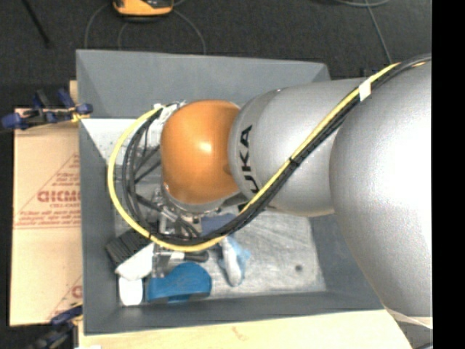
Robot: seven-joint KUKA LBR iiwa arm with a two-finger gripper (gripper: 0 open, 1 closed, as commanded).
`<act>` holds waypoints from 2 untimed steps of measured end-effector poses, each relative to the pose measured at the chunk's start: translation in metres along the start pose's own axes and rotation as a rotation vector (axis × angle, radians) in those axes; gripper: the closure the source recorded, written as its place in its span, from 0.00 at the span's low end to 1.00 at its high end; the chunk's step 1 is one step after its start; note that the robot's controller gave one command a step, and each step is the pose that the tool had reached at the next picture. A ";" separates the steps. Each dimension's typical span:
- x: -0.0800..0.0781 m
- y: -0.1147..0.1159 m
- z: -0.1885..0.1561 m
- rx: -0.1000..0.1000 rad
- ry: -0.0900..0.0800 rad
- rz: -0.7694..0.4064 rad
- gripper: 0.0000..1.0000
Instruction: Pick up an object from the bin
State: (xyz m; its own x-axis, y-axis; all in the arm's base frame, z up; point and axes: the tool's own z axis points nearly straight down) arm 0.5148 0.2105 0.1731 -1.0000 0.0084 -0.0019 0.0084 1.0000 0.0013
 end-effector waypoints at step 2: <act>-0.004 0.012 0.096 -0.001 -0.016 0.045 1.00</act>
Offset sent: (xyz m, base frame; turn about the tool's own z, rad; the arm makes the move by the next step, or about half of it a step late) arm 0.0000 0.0000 0.0000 0.0000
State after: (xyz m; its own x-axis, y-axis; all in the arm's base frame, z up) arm 0.5190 0.2224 0.0767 -0.9984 0.0539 -0.0178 0.0538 0.9985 0.0025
